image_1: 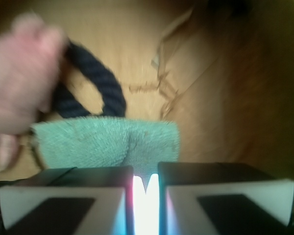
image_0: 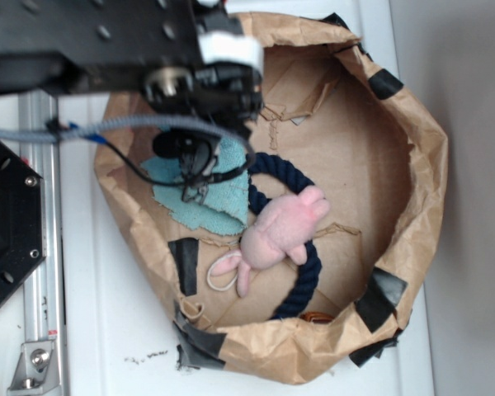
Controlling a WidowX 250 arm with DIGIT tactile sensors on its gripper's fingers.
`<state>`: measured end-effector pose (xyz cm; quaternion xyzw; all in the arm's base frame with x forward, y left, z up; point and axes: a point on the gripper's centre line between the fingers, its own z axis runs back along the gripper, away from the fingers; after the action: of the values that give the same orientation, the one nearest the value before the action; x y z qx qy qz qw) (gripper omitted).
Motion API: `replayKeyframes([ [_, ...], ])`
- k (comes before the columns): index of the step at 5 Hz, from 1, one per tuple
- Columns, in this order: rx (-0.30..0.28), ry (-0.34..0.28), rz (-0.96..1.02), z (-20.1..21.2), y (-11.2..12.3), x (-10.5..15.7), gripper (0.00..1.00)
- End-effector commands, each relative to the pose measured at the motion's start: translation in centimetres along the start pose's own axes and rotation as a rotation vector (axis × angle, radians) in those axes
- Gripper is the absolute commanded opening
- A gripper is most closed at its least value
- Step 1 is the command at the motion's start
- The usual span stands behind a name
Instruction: Grab the blue cloth.
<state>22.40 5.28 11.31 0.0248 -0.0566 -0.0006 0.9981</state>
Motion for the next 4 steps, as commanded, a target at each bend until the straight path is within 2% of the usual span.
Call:
replayKeyframes([
  [1, -0.064, -0.073, 0.017, 5.6, 0.5, 2.0, 0.00],
  [2, -0.049, -0.031, -0.032, 3.2, -0.5, 2.0, 0.00],
  [3, -0.083, -0.002, -0.081, -0.5, -1.3, 1.7, 1.00],
  [4, -0.104, 0.001, -0.148, -3.9, -2.3, 1.1, 1.00],
])
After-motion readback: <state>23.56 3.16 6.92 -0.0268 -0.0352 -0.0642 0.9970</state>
